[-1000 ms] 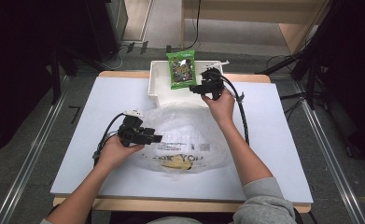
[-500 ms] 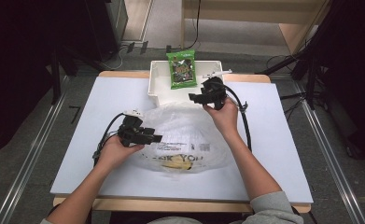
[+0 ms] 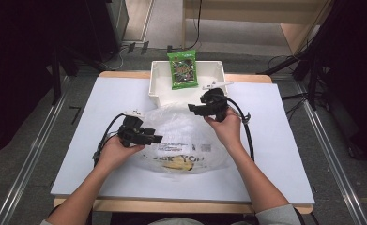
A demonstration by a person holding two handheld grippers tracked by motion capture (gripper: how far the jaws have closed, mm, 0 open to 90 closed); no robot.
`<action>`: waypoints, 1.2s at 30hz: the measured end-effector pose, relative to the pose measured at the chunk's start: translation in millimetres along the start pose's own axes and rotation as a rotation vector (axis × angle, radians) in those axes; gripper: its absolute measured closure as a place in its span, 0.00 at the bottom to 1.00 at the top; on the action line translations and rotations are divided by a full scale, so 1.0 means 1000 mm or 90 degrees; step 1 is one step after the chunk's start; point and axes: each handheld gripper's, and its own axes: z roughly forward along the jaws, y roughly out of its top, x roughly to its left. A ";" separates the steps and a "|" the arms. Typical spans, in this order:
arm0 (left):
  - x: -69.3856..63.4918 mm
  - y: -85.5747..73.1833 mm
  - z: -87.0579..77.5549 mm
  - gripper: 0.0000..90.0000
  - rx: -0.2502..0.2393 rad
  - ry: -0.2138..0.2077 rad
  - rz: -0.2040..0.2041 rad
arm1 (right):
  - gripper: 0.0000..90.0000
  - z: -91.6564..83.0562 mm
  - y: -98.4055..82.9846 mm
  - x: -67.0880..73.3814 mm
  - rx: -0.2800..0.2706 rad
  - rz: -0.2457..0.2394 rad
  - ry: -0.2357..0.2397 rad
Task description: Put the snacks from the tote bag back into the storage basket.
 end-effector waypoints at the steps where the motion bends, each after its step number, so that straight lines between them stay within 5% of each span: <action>1: 0.000 0.000 0.000 0.51 -0.001 0.000 0.002 | 0.42 -0.001 -0.002 0.001 0.002 0.002 0.001; 36: -0.008 0.000 -0.004 0.50 0.003 -0.002 0.022 | 0.41 -0.046 -0.064 0.042 0.010 -0.038 0.032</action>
